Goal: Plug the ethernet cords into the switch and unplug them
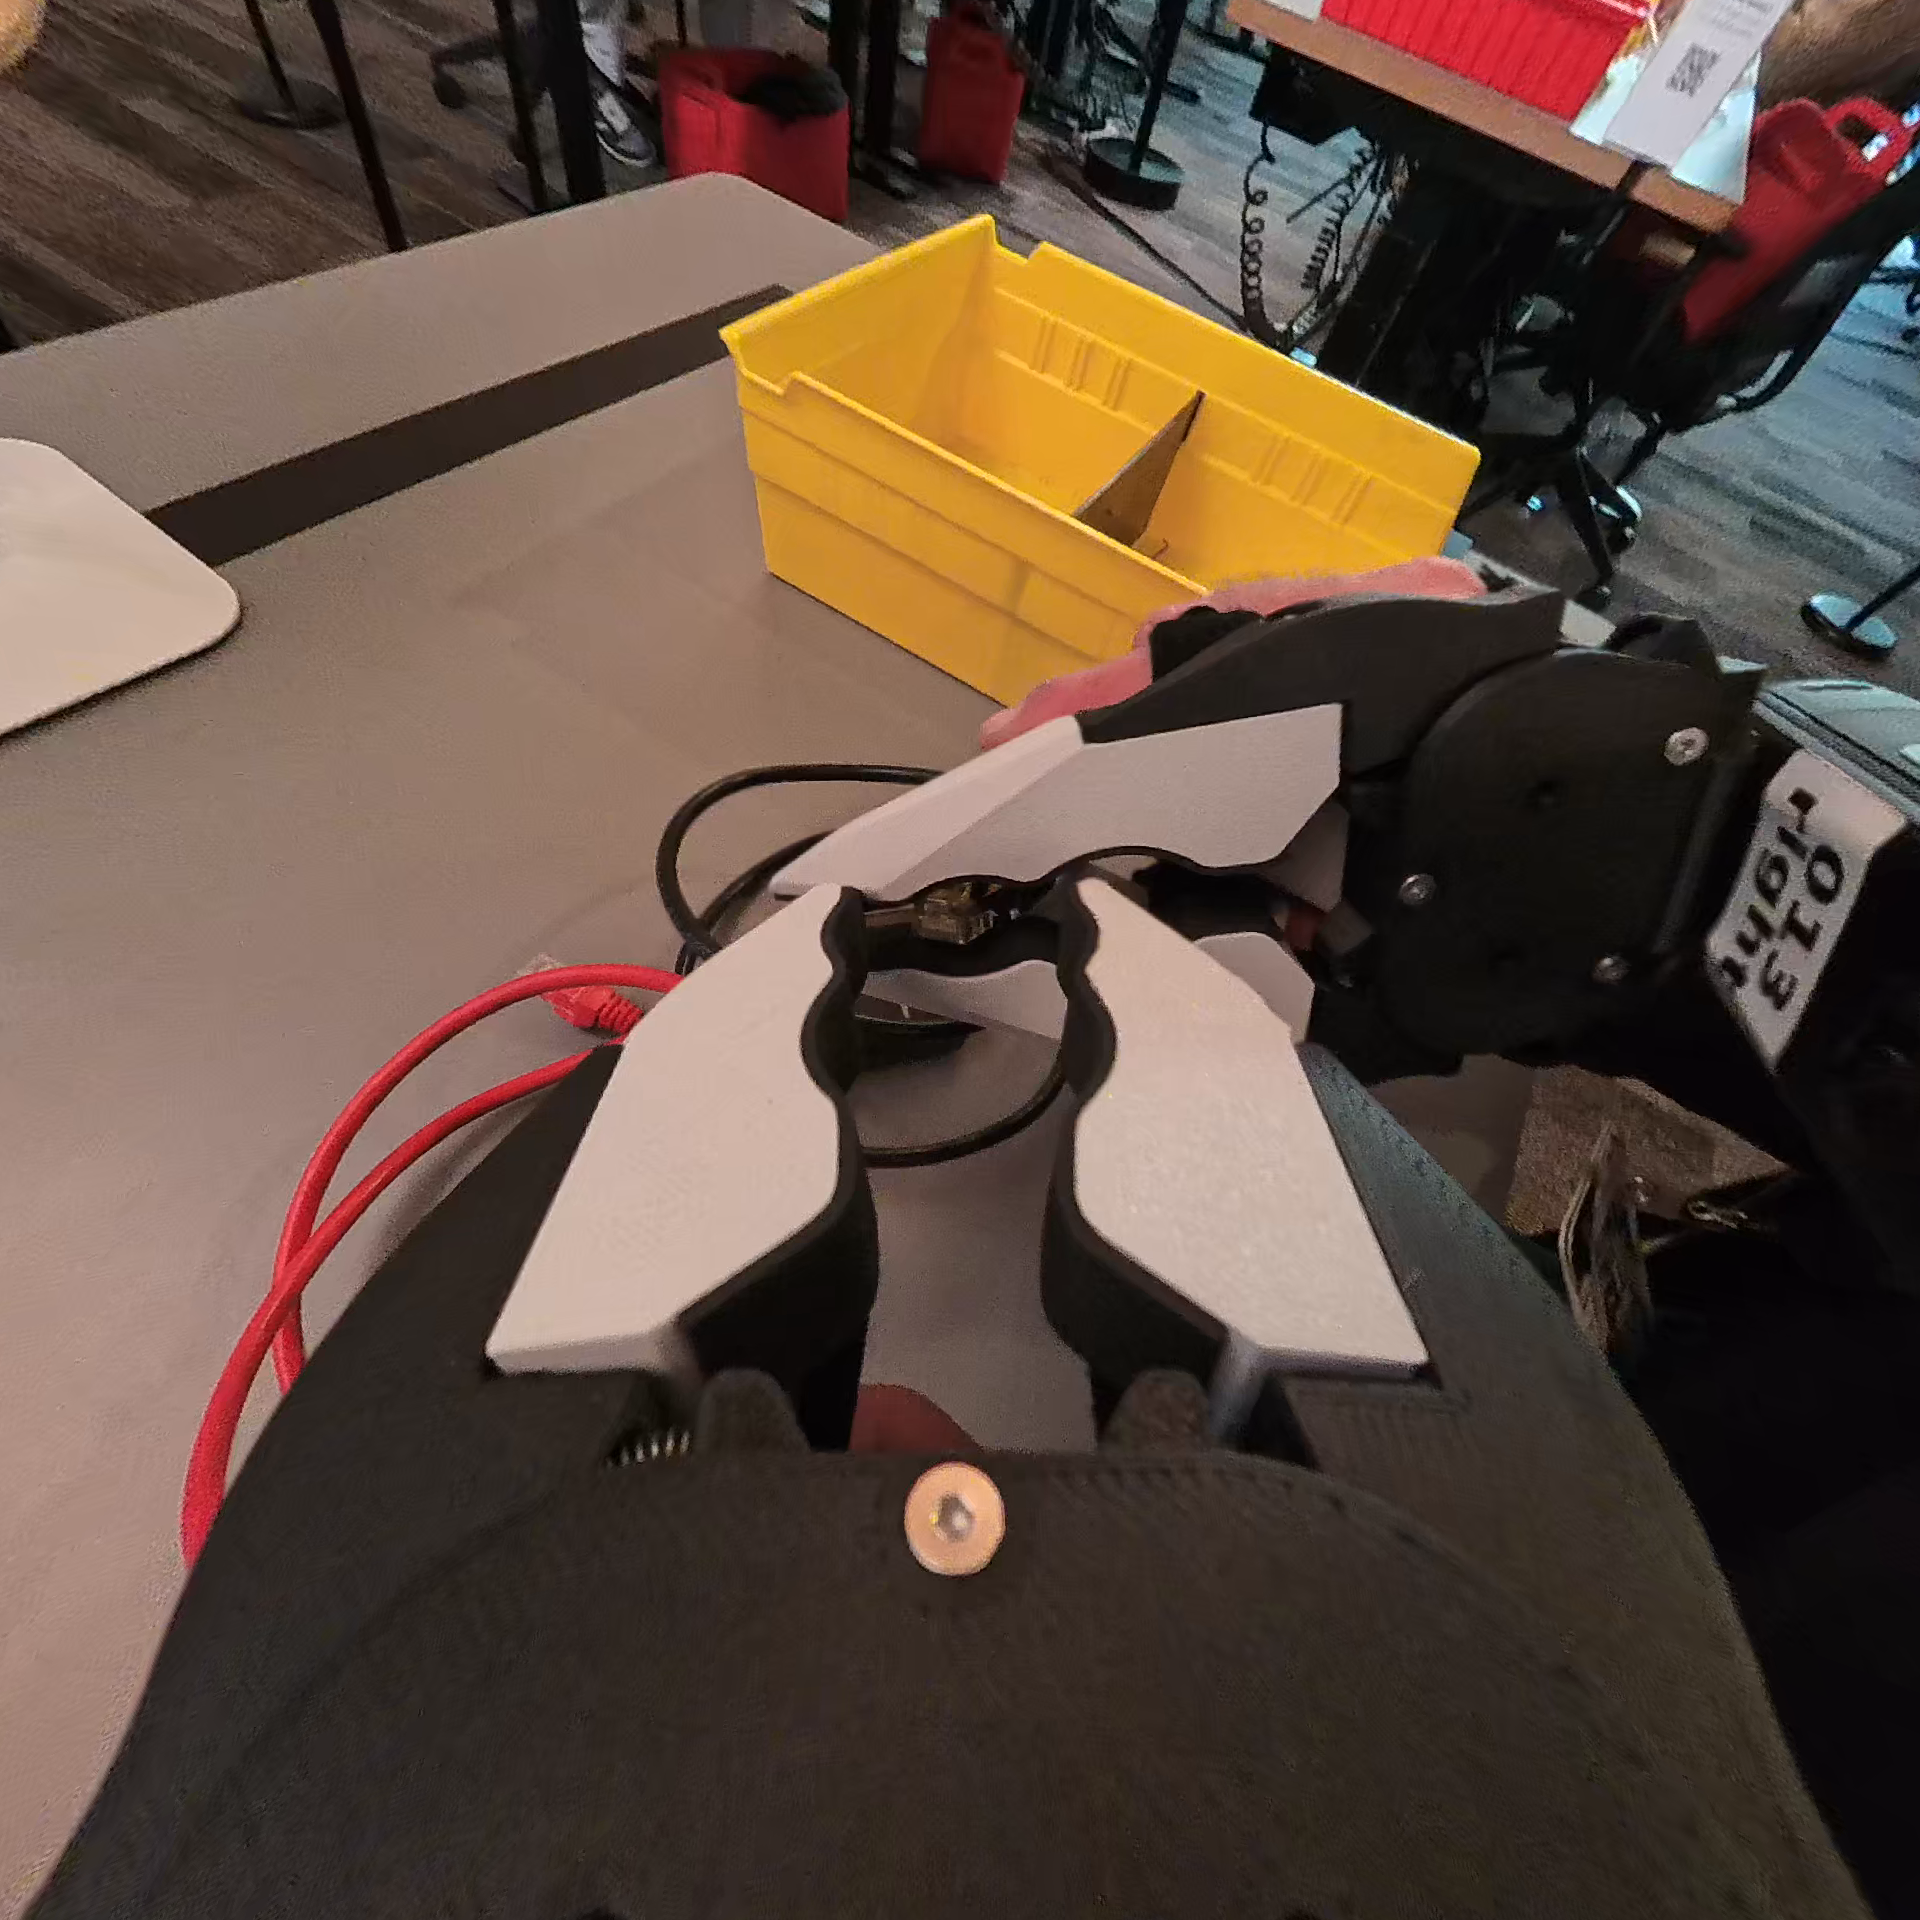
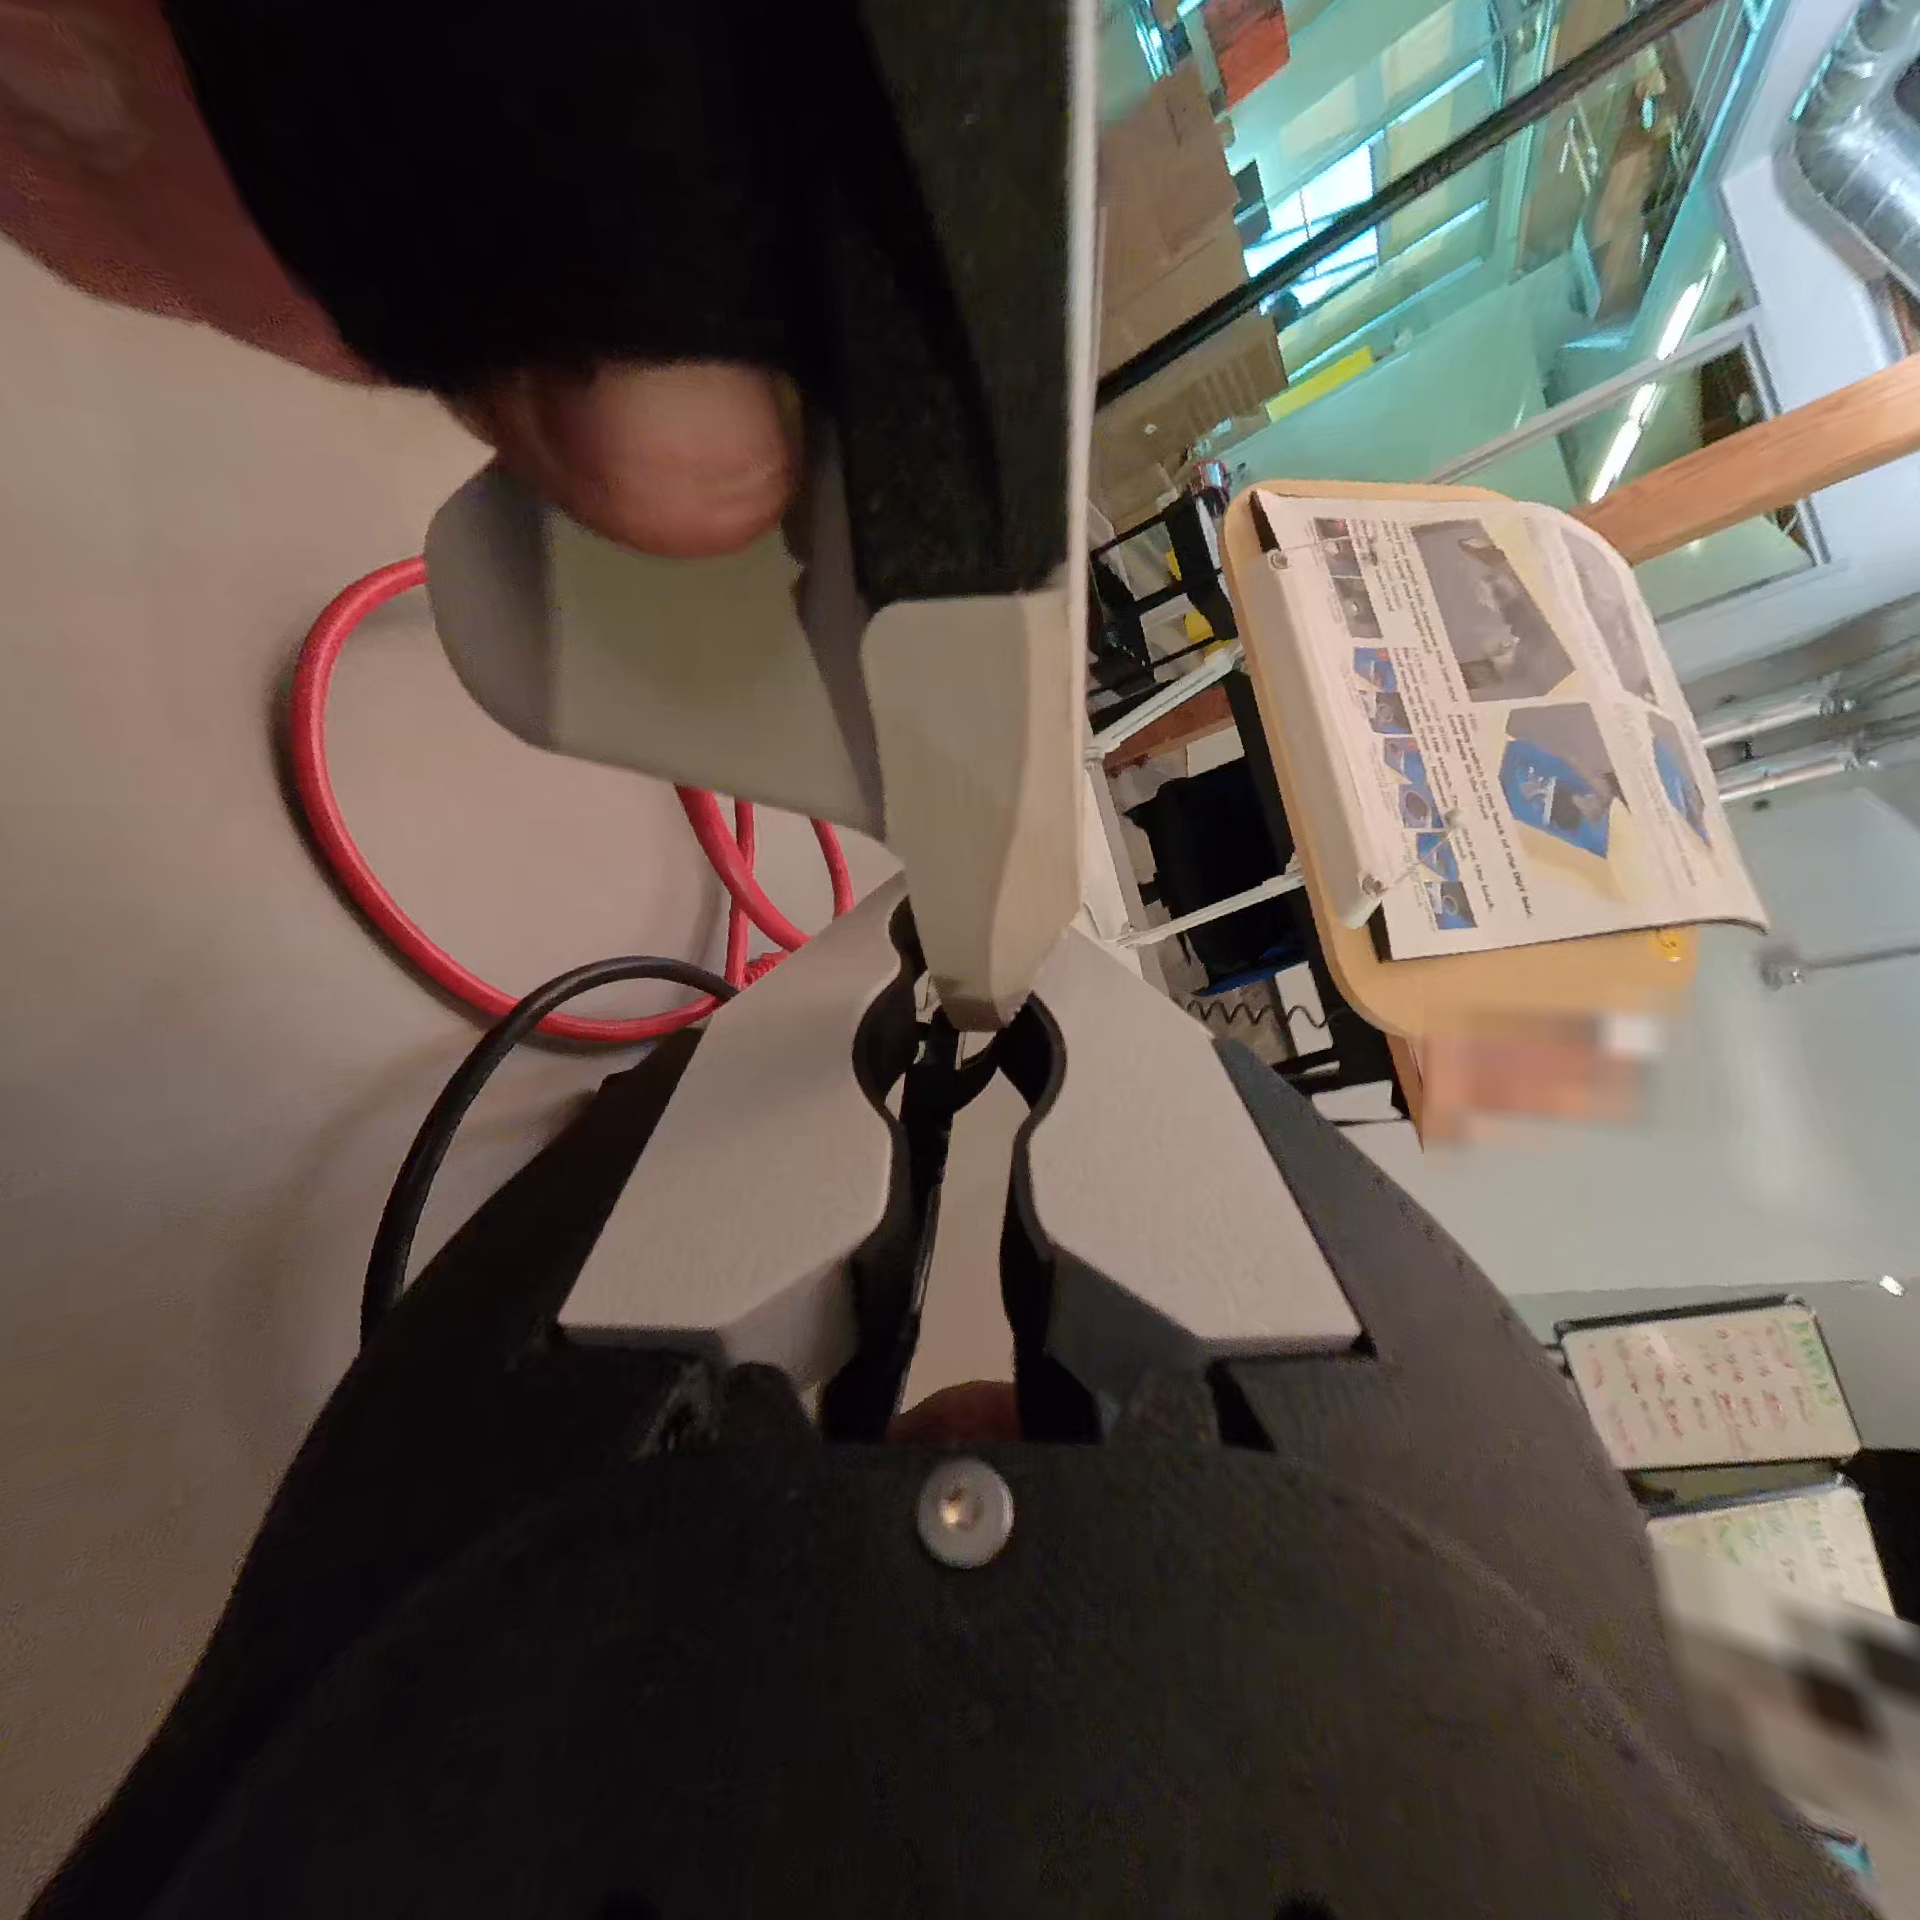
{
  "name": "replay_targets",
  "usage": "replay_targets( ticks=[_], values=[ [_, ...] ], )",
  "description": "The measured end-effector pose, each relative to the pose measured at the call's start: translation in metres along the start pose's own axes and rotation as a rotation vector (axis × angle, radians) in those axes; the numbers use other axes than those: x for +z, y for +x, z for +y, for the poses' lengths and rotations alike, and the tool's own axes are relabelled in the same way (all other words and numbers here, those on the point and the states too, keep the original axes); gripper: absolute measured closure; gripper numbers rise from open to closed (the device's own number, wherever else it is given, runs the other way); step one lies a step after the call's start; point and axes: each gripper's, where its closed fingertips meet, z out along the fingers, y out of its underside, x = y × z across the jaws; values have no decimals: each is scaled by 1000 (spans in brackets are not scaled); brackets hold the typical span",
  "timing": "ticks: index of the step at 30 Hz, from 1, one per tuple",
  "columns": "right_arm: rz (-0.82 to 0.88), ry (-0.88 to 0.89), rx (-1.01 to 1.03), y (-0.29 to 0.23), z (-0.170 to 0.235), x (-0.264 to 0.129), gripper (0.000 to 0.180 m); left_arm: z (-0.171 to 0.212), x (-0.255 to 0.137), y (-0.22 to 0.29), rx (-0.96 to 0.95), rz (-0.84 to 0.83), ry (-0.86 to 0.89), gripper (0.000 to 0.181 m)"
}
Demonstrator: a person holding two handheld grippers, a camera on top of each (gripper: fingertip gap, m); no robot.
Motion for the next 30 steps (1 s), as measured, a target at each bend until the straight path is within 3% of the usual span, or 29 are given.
replay_targets(
  ticks=[11, 25, 30],
  values=[
    [0, -34, 5, -7, 0, 6, 173, 10, -2, -5, -29, -32, -1, 147],
    [11, -19, 5, -7, -4, 5, 173, 15, 2, -4, -17, -37, 7, 165],
    [-119, -29, 49, -11, 0, -2, 141, 11, -7, -15, -36, -61, 39, 156]
  ],
)
